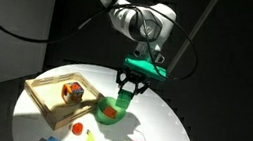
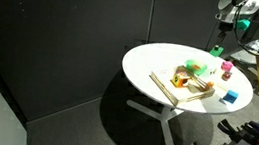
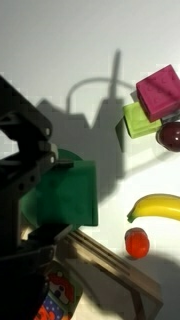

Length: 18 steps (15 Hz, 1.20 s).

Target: Take the green block from the bowl and put it on the blue block

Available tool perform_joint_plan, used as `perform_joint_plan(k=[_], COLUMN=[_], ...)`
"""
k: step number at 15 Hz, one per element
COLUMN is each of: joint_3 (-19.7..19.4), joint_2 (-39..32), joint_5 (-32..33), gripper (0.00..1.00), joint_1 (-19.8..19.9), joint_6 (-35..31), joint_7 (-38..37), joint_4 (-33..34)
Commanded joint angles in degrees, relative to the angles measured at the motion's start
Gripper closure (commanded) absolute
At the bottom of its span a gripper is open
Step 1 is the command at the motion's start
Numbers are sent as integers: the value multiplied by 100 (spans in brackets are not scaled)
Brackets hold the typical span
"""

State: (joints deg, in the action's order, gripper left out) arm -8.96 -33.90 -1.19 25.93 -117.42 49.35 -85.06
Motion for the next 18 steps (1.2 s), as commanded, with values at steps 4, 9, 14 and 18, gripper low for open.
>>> perform_joint_plan(k=[4,9,14,18], joint_3=[-180,-266,-320,-338], joint_2=[766,1252,1732,2071], joint_5=[146,122,125,113], gripper=[70,70,70,70], joint_1=[-92,-145,-209,-242], joint_6=[-76,-236,-370,-402], joint_7=[-697,-1426,-1936,-1943], joint_4=[-869,-1590,-2370,-2926])
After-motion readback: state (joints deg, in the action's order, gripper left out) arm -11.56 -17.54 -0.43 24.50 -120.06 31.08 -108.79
